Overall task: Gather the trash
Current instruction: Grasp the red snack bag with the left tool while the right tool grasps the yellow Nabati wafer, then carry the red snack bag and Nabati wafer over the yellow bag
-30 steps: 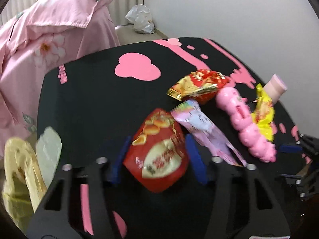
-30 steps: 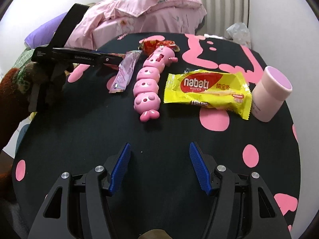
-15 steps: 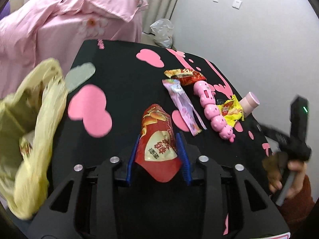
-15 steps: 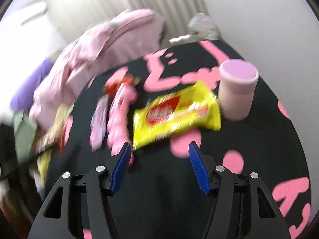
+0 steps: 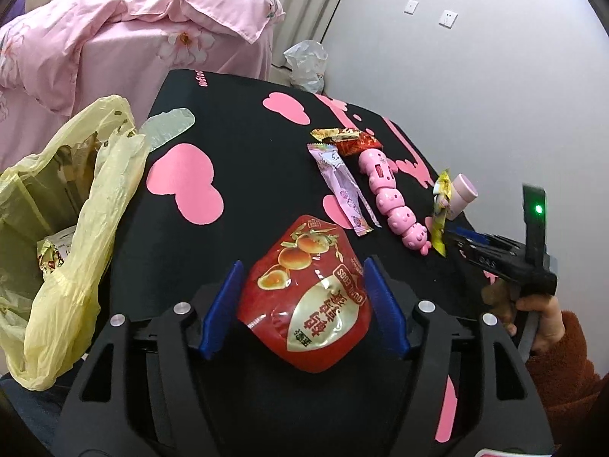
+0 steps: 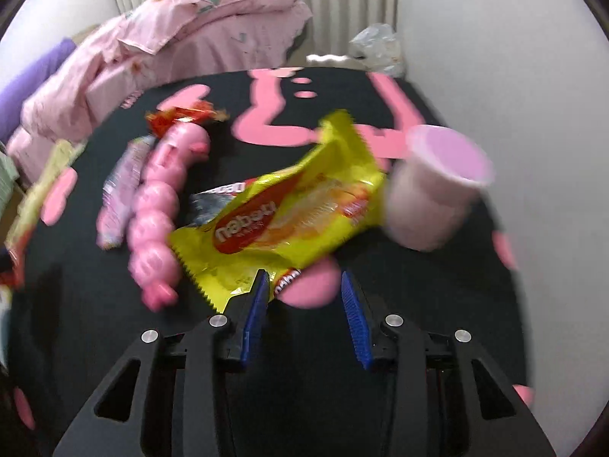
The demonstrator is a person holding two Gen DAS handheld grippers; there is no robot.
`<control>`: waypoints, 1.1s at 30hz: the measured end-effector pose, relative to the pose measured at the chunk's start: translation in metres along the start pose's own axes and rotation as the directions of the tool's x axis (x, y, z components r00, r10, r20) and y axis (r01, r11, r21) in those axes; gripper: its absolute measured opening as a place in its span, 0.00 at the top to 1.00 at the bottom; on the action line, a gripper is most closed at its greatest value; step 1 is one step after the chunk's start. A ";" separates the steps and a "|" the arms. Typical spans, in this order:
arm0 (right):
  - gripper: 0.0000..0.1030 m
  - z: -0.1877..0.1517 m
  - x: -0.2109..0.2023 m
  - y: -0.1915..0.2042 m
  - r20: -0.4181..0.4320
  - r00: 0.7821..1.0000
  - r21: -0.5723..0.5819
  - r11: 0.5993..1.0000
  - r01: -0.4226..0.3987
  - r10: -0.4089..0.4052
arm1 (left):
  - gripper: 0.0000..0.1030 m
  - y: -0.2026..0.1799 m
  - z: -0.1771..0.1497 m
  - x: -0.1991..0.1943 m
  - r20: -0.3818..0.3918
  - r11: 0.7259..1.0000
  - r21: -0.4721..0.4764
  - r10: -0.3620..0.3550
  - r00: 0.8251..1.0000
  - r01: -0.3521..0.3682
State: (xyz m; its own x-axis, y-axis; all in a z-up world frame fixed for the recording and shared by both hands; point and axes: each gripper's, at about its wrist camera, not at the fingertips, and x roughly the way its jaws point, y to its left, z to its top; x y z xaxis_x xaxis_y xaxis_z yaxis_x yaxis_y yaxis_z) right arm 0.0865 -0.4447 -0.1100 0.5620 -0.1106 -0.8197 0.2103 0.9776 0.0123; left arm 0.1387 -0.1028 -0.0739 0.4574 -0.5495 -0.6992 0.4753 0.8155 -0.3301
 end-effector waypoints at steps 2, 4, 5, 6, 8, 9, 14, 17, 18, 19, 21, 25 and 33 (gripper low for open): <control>0.63 -0.006 -0.014 -0.015 0.036 0.999 0.042 0.999 -0.013 0.012 | 0.39 0.000 -0.001 -0.003 0.009 1.000 -0.001 -0.010 1.000 0.010; 0.63 -0.008 -0.025 -0.028 0.080 0.995 0.108 0.992 -0.064 0.056 | 0.36 -0.003 -0.002 -0.006 0.018 1.000 0.013 -0.025 1.000 0.025; 0.63 -0.008 -0.028 -0.030 0.094 0.993 0.127 0.989 -0.080 0.068 | 0.35 -0.004 -0.002 -0.007 0.020 0.999 0.020 -0.033 0.999 0.033; 0.63 -0.007 -0.029 -0.033 0.108 0.990 0.150 0.983 -0.101 0.085 | 0.33 -0.006 -0.002 -0.008 0.022 0.999 0.031 -0.045 0.999 0.044; 0.63 0.000 -0.025 -0.035 0.122 0.983 0.209 0.965 -0.158 0.135 | 0.28 -0.011 -0.003 -0.008 0.024 0.997 0.052 -0.057 0.998 0.055; 0.63 0.003 -0.020 -0.034 0.120 0.981 0.231 0.957 -0.178 0.154 | 0.25 -0.013 -0.004 -0.007 0.023 0.996 0.067 -0.056 0.998 0.054; 0.63 0.027 0.019 -0.015 0.054 0.987 0.300 0.940 -0.159 0.150 | 0.23 -0.012 -0.007 -0.002 0.005 0.998 0.064 -0.029 1.000 0.028; 0.63 0.041 0.034 0.003 0.030 0.992 0.217 0.968 -0.129 0.126 | 0.22 -0.006 -0.006 -0.007 0.023 0.999 0.052 -0.013 1.000 0.012; 0.63 0.045 0.036 0.012 0.032 0.991 0.161 0.978 -0.132 0.129 | 0.20 -0.004 -0.006 -0.009 0.030 0.999 0.048 -0.010 0.999 0.008; 0.73 0.045 0.037 0.015 0.027 0.989 0.142 0.979 -0.148 0.145 | 0.19 -0.001 -0.005 -0.012 0.041 0.999 0.037 -0.006 0.999 0.004; 0.78 0.045 0.035 0.021 0.029 0.980 0.115 0.974 -0.197 0.195 | 0.19 0.004 -0.004 -0.015 0.049 1.000 0.026 -0.005 0.999 0.003; 0.84 0.036 0.009 0.028 0.072 0.974 0.043 0.975 -0.217 0.214 | 0.19 0.006 -0.005 -0.013 0.015 0.999 0.043 -0.032 0.999 0.032; 0.85 0.005 -0.040 0.018 0.131 0.964 0.010 0.972 -0.234 0.230 | 0.09 -0.026 -0.015 -0.002 -0.059 0.971 0.222 -0.080 0.995 0.091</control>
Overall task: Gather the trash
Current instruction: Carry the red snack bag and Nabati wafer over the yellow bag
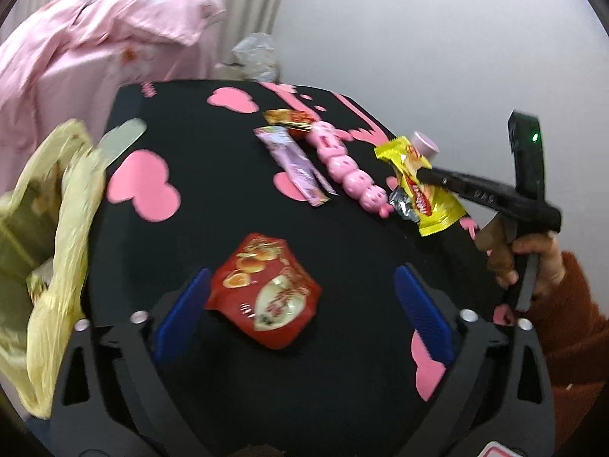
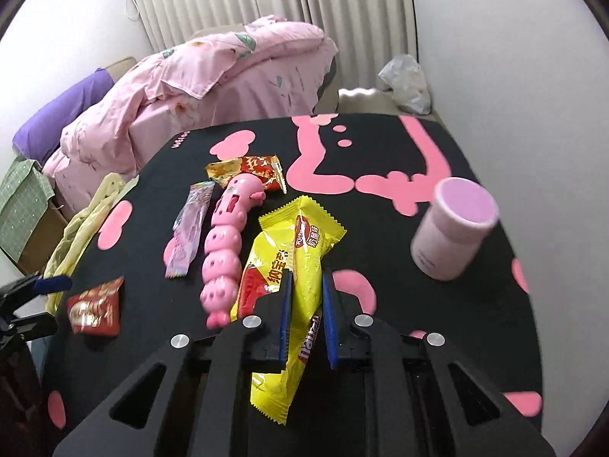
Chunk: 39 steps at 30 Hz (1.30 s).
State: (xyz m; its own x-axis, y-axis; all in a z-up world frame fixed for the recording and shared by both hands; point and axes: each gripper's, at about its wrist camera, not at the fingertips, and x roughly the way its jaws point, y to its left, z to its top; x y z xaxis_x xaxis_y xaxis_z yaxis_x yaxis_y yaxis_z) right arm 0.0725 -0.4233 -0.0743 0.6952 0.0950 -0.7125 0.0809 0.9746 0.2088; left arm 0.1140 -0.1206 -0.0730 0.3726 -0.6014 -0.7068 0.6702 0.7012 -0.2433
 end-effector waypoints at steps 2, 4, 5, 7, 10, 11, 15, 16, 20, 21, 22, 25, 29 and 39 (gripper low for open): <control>0.85 -0.006 -0.010 -0.003 0.007 1.000 0.018 1.000 -0.021 0.021 | 0.09 -0.010 0.001 0.007 -0.031 0.997 0.073 0.038 0.999 -0.036; 0.85 -0.011 -0.019 -0.004 0.018 0.999 0.028 0.999 -0.030 0.029 | 0.09 -0.013 0.003 0.014 -0.053 0.990 0.115 0.091 0.994 -0.084; 0.85 -0.013 -0.021 -0.004 0.020 0.999 0.027 0.999 -0.031 0.031 | 0.09 -0.012 0.004 0.017 -0.060 0.989 0.113 0.106 0.993 -0.098; 0.85 -0.017 -0.025 -0.002 0.025 0.999 0.023 0.999 -0.034 0.034 | 0.12 -0.004 0.007 0.022 -0.095 0.990 0.076 0.126 0.987 -0.119; 0.85 -0.023 -0.029 0.002 0.028 0.999 0.019 0.999 -0.047 0.047 | 0.30 0.012 0.005 0.030 -0.153 0.993 -0.024 0.111 0.982 -0.116; 0.85 -0.024 -0.029 0.003 0.028 0.998 0.018 0.999 -0.050 0.050 | 0.37 0.014 0.004 0.032 -0.165 0.992 -0.040 0.114 0.980 -0.122; 0.85 -0.028 -0.033 0.007 0.032 0.998 0.010 0.998 -0.060 0.060 | 0.58 0.014 -0.002 0.024 -0.151 0.988 -0.068 0.130 0.980 -0.142; 0.85 -0.029 -0.034 0.009 0.036 0.998 0.001 0.998 -0.060 0.060 | 0.59 0.013 -0.004 0.020 -0.137 0.989 -0.076 0.118 0.983 -0.129; 0.85 -0.031 -0.039 0.015 0.049 0.996 -0.018 0.998 -0.068 0.069 | 0.67 0.000 -0.007 0.012 -0.118 0.989 -0.030 0.140 0.983 -0.145; 0.85 -0.031 -0.042 0.017 0.055 0.996 -0.024 0.997 -0.072 0.074 | 0.69 -0.003 -0.007 0.011 -0.115 0.989 -0.023 0.141 0.983 -0.144; 0.85 -0.030 -0.045 0.019 0.061 0.995 -0.031 0.997 -0.073 0.075 | 0.69 -0.007 -0.008 0.008 -0.109 0.989 -0.014 0.146 0.983 -0.148; 0.85 -0.029 -0.054 0.025 0.082 0.993 -0.051 0.996 -0.076 0.080 | 0.69 -0.014 -0.008 -0.004 -0.079 0.986 -0.002 0.165 0.983 -0.166; 0.85 -0.023 -0.070 0.039 0.118 0.989 -0.090 0.993 -0.081 0.092 | 0.69 -0.013 -0.006 -0.018 -0.045 0.984 -0.017 0.175 0.983 -0.176; 0.85 0.002 -0.120 0.068 0.203 0.962 -0.169 0.975 -0.147 0.180 | 0.69 0.011 -0.010 -0.078 0.070 0.973 -0.131 0.200 0.977 -0.189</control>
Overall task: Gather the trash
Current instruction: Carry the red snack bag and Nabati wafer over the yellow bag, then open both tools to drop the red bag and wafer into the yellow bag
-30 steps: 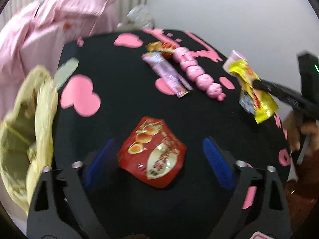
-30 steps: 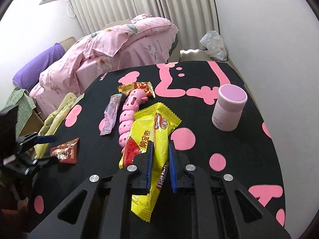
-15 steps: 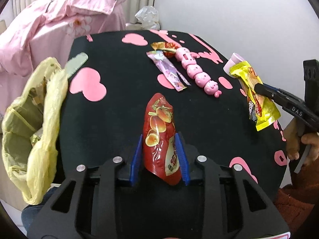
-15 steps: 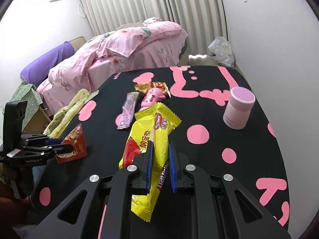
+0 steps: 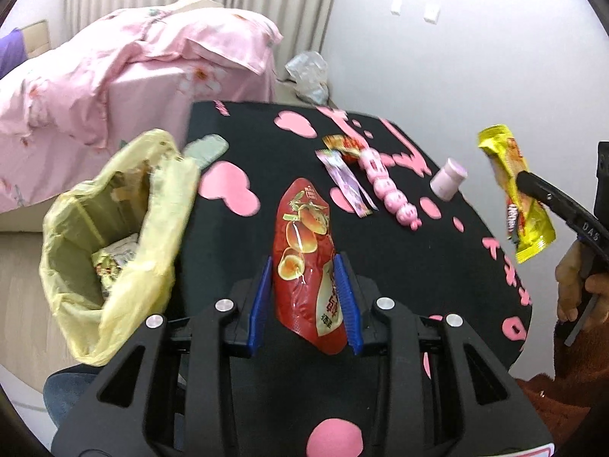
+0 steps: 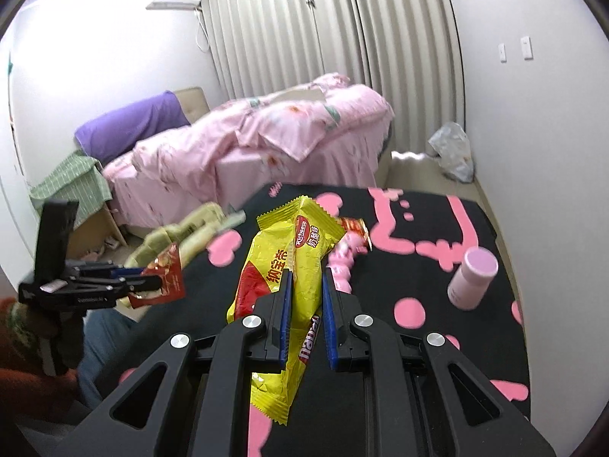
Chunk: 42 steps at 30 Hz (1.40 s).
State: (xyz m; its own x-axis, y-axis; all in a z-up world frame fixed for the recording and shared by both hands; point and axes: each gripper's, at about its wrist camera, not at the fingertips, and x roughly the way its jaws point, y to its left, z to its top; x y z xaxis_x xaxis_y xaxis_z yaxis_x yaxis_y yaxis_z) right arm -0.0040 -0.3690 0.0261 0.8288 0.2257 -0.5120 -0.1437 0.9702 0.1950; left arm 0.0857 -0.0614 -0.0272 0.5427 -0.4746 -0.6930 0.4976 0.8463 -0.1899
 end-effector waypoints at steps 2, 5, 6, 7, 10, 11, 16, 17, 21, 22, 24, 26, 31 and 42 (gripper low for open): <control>0.85 0.015 -0.003 0.007 0.006 1.000 -0.019 1.000 -0.014 0.014 | 0.69 0.007 0.002 -0.012 0.031 1.000 -0.017 0.011 0.999 -0.011; 0.85 0.033 0.000 0.019 0.005 0.999 -0.044 0.998 -0.040 0.040 | 0.69 0.022 0.009 -0.034 0.091 0.998 -0.048 0.042 0.995 -0.038; 0.85 0.040 0.001 0.024 0.007 0.999 -0.053 0.997 -0.050 0.051 | 0.69 0.028 0.010 -0.040 0.106 0.997 -0.059 0.053 0.993 -0.047; 0.85 0.047 0.002 0.030 0.012 0.998 -0.063 0.996 -0.061 0.062 | 0.69 0.037 0.013 -0.050 0.130 0.995 -0.080 0.073 0.989 -0.063; 0.85 0.061 0.006 0.051 0.030 0.996 -0.103 0.991 -0.080 0.083 | 0.69 0.061 0.017 -0.069 0.177 0.986 -0.137 0.121 0.977 -0.097; 0.85 0.066 0.010 0.061 0.038 0.995 -0.124 0.988 -0.090 0.095 | 0.69 0.071 0.018 -0.076 0.195 0.980 -0.162 0.148 0.970 -0.117; 0.85 0.085 0.042 0.108 0.026 0.984 -0.179 0.969 -0.171 0.178 | 0.68 0.114 0.014 -0.100 0.244 0.941 -0.270 0.271 0.931 -0.203; 0.85 0.087 0.049 0.116 0.019 0.982 -0.186 0.966 -0.182 0.188 | 0.68 0.121 0.012 -0.102 0.245 0.935 -0.286 0.284 0.927 -0.211; 0.85 0.092 0.090 0.151 -0.024 0.969 -0.205 0.947 -0.247 0.248 | 0.68 0.148 0.003 -0.102 0.231 0.913 -0.349 0.303 0.924 -0.212; 0.85 0.092 0.107 0.163 -0.044 0.962 -0.213 0.938 -0.274 0.270 | 0.68 0.154 -0.001 -0.098 0.221 0.907 -0.363 0.308 0.926 -0.215; 0.85 0.092 0.126 0.178 -0.069 0.952 -0.229 0.924 -0.305 0.298 | 0.68 0.162 -0.007 -0.090 0.205 0.901 -0.376 0.308 0.929 -0.216; 0.85 0.089 0.155 0.196 -0.106 0.936 -0.252 0.902 -0.351 0.335 | 0.68 0.167 -0.012 -0.081 0.190 0.895 -0.386 0.313 0.930 -0.223; 0.85 0.081 0.211 0.224 -0.173 0.913 -0.285 0.868 -0.406 0.370 | 0.68 0.184 -0.016 -0.054 0.146 0.879 -0.410 0.327 0.934 -0.244; 0.84 0.059 0.301 0.224 -0.292 0.876 -0.225 0.863 -0.453 0.384 | 0.68 0.210 -0.003 -0.013 0.092 0.864 -0.454 0.288 0.953 -0.218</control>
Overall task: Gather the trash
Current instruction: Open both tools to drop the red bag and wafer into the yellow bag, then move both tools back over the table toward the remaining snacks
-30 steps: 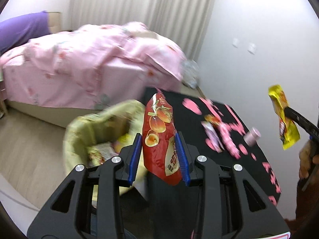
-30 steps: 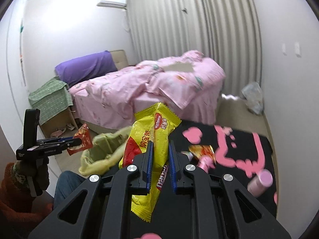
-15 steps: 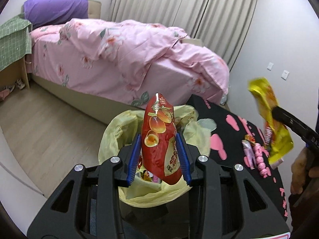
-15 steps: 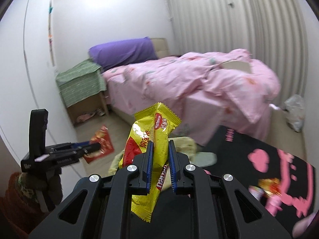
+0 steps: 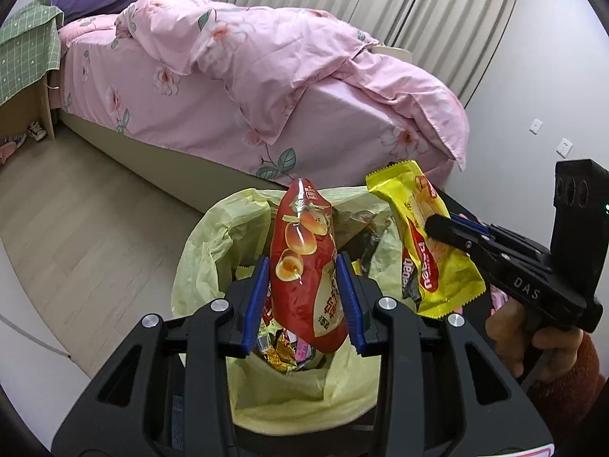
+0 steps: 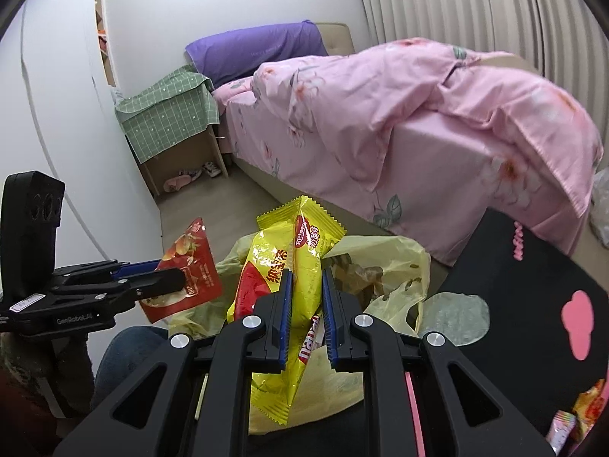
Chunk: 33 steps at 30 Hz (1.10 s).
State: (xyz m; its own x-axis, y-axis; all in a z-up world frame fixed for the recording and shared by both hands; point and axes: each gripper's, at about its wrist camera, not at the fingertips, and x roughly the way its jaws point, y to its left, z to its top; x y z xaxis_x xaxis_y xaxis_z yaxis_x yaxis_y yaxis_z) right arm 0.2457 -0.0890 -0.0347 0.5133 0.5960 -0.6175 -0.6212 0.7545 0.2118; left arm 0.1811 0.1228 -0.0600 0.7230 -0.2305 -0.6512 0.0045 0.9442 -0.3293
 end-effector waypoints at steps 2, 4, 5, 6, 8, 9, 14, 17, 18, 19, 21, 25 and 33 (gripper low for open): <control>0.80 -0.002 0.004 -0.004 -0.012 1.000 0.015 1.000 -0.009 0.009 | 0.56 0.003 0.002 0.004 0.000 1.000 -0.019 -0.002 1.000 0.002; 0.71 -0.005 0.009 -0.008 -0.022 1.000 0.028 1.000 -0.011 0.011 | 0.40 0.009 0.004 0.005 0.023 0.998 -0.061 -0.016 1.000 0.018; 0.62 -0.006 0.008 -0.010 -0.026 1.000 0.032 0.999 -0.013 0.014 | 0.33 0.012 0.006 0.005 0.037 0.997 -0.077 -0.030 0.999 0.032; 0.60 -0.007 0.008 -0.012 -0.029 0.999 0.034 0.999 -0.016 0.017 | 0.28 0.013 0.007 0.004 0.046 0.996 -0.085 -0.035 0.998 0.038; 0.59 -0.009 0.007 -0.014 -0.029 1.000 0.034 0.999 -0.005 0.006 | 0.26 0.016 0.009 0.001 0.064 0.995 -0.096 -0.016 0.998 0.023; 0.59 -0.010 0.005 -0.014 -0.028 1.000 0.034 0.999 0.002 -0.001 | 0.26 0.016 0.010 -0.001 0.070 0.995 -0.099 -0.003 0.998 0.010; 0.59 -0.017 -0.018 -0.023 -0.017 0.999 0.062 0.997 0.044 -0.043 | 0.22 0.015 0.008 -0.008 0.078 0.994 -0.095 0.057 0.995 -0.050; 0.59 -0.023 -0.039 -0.030 0.002 0.996 0.068 0.994 0.085 -0.085 | 0.22 0.007 0.007 -0.009 0.074 0.995 -0.087 0.053 0.996 -0.047; 0.59 -0.026 -0.047 -0.033 0.012 0.995 0.071 0.993 0.099 -0.100 | 0.22 0.002 0.006 -0.009 0.071 0.996 -0.081 0.045 0.996 -0.039; 0.59 -0.032 -0.061 -0.036 0.024 0.992 0.077 0.990 0.118 -0.120 | 0.22 -0.004 0.006 -0.008 0.069 0.997 -0.071 0.036 0.997 -0.031; 0.59 -0.042 -0.080 -0.044 0.035 0.988 0.089 0.985 0.145 -0.149 | 0.21 -0.019 0.004 -0.007 0.062 0.999 -0.042 0.015 0.998 -0.013; 0.59 -0.066 -0.123 -0.060 0.051 0.972 0.109 0.969 0.224 -0.230 | 0.20 -0.062 -0.002 0.001 0.035 0.997 0.051 -0.060 0.998 0.058; 0.44 -0.140 -0.213 -0.122 0.019 0.914 0.228 0.892 0.390 -0.405 | 0.16 -0.173 -0.023 0.027 -0.068 0.936 0.267 -0.220 0.973 0.230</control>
State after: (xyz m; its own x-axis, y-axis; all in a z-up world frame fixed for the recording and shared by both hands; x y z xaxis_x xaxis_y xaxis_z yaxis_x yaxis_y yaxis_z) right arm 0.1290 -0.3468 -0.0354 0.7318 0.2446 -0.6361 -0.2190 0.9683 0.1203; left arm 0.1842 -0.0518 -0.0365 0.6554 -0.4477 -0.6083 0.3551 0.8935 -0.2750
